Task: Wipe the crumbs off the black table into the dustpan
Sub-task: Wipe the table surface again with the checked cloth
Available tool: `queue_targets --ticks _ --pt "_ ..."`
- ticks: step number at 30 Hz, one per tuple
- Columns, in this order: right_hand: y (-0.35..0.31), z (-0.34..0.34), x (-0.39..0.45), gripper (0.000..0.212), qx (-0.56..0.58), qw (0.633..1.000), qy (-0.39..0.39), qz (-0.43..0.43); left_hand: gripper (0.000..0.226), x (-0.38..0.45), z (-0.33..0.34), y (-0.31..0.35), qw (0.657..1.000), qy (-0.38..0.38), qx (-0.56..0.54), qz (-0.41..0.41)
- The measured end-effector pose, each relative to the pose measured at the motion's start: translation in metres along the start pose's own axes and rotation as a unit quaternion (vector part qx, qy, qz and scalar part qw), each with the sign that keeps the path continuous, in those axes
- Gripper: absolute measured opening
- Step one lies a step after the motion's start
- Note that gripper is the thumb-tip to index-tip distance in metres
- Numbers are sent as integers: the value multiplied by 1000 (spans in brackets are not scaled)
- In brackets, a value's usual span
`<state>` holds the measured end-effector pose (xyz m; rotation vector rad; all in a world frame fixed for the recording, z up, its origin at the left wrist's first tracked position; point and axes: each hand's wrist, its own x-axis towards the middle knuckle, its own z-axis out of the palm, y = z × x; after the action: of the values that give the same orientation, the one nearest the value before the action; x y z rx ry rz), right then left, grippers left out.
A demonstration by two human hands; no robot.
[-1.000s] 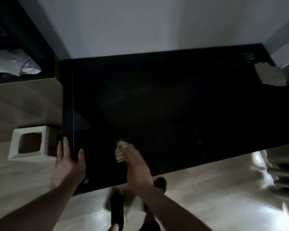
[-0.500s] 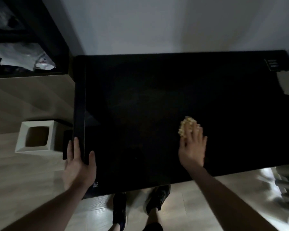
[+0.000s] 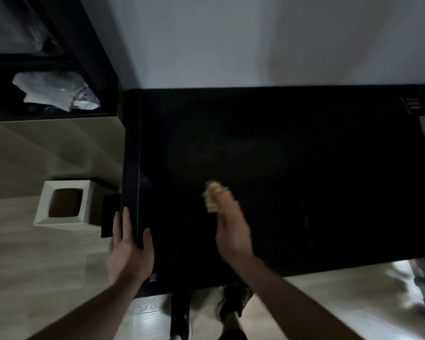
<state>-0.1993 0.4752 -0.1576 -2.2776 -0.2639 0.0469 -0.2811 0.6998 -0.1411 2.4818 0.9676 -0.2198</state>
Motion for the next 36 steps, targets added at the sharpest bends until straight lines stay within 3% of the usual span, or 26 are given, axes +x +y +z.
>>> queue_targets --ticks 3,6,8,10,13,17,19,21,23,25,27,29,30,32,34,36 --pt "57 -72 48 51 -73 994 68 41 76 0 1 -1 1000 -2 2 -3" --pt "113 -123 89 55 -207 970 49 115 77 2 5 -4 1000 3 0 2" --pt "129 -127 98 57 -251 947 19 198 77 3 7 -5 1000 5 0 4" --pt "124 -110 99 61 -276 934 20 227 77 5 9 -5 1000 9 0 5" --pt "94 -64 94 65 -298 938 25 173 78 5 10 -6 1000 13 0 6" --pt "28 10 69 69 -269 961 -49 37 78 5 8 -4 1000 8 6 1" --pt "-6 47 49 73 -216 970 -103 -55 78 5 8 -4 1000 10 7 2" --pt "-34 73 35 76 -190 954 -189 -132 79 5 8 -3 1000 10 6 0" --pt "-46 85 32 69 -144 947 -235 -165 79 5 7 -1 1000 9 7 -1" --pt "-51 76 40 61 -42 967 -207 -140 79 4 6 0 1000 10 5 0" --pt "-46 52 60 52 57 989 -99 -91 80 4 5 0 1000 9 3 4" --pt "-28 15 90 44 146 989 2 -29 80 4 6 -2 1000 6 -1 4" --pt "-10 -5 109 43 128 991 45 -18 80 4 6 -2 1000 5 -2 4" --pt "33 -43 147 43 -22 995 96 -20 80 4 7 -3 1000 5 -3 3" --pt "73 -74 174 49 -175 983 52 36 80 5 9 -4 1000 10 -2 6" --pt "93 -81 183 57 -247 956 -20 156 80 7 11 -6 1000 14 -1 5"
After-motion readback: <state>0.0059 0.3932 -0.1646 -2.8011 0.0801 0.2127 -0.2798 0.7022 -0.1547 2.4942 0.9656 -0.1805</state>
